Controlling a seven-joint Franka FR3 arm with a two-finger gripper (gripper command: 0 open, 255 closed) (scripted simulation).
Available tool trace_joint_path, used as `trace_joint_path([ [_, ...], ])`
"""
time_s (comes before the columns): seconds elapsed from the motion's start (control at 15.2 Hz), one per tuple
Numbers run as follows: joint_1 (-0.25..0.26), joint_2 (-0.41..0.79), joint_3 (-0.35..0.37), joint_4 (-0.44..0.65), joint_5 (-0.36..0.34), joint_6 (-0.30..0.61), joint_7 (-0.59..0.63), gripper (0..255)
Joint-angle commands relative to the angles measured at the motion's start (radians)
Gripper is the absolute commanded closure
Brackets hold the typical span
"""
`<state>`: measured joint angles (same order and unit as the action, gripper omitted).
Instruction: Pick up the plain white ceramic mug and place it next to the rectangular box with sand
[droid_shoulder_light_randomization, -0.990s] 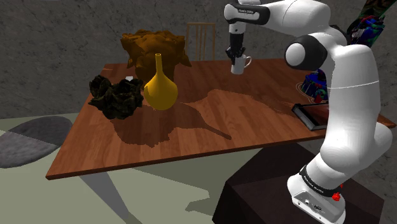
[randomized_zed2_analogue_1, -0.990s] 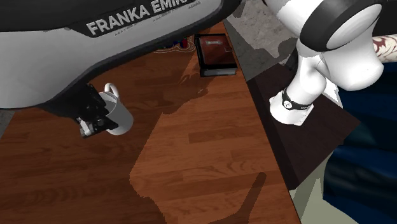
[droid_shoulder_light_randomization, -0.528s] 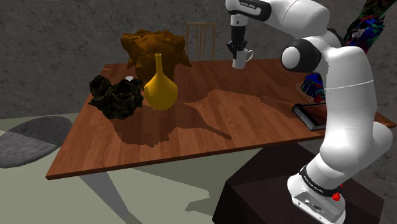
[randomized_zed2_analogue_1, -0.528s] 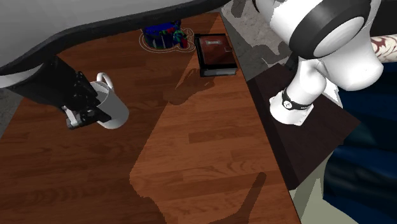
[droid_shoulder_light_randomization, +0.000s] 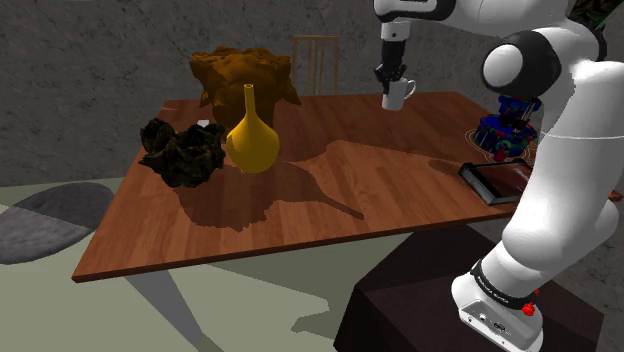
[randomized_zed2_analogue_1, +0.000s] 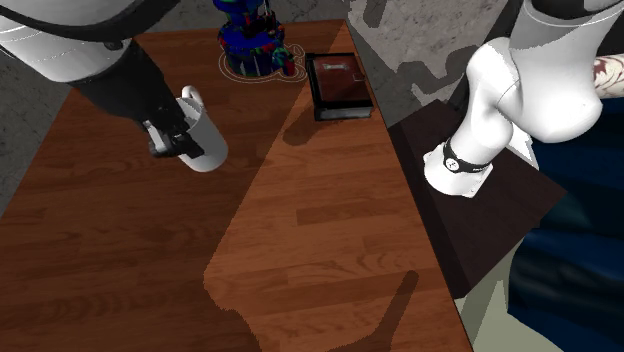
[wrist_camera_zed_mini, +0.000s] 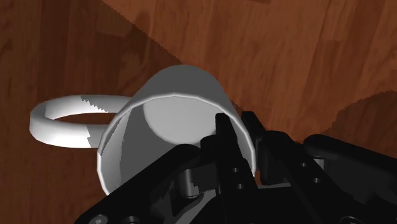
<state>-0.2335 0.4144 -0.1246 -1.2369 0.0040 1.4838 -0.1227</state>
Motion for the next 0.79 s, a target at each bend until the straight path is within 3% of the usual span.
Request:
trace_joint_path([
  [0.0, -0.010, -0.088, -0.010, -0.130, -0.010, 0.043, -0.024, 255],
  [0.33, -0.042, -0.259, -0.039, -0.367, -0.038, 0.113, -0.085, 255],
  [0.73, -0.087, -0.430, -0.082, -0.580, -0.081, 0.164, -0.164, 255],
])
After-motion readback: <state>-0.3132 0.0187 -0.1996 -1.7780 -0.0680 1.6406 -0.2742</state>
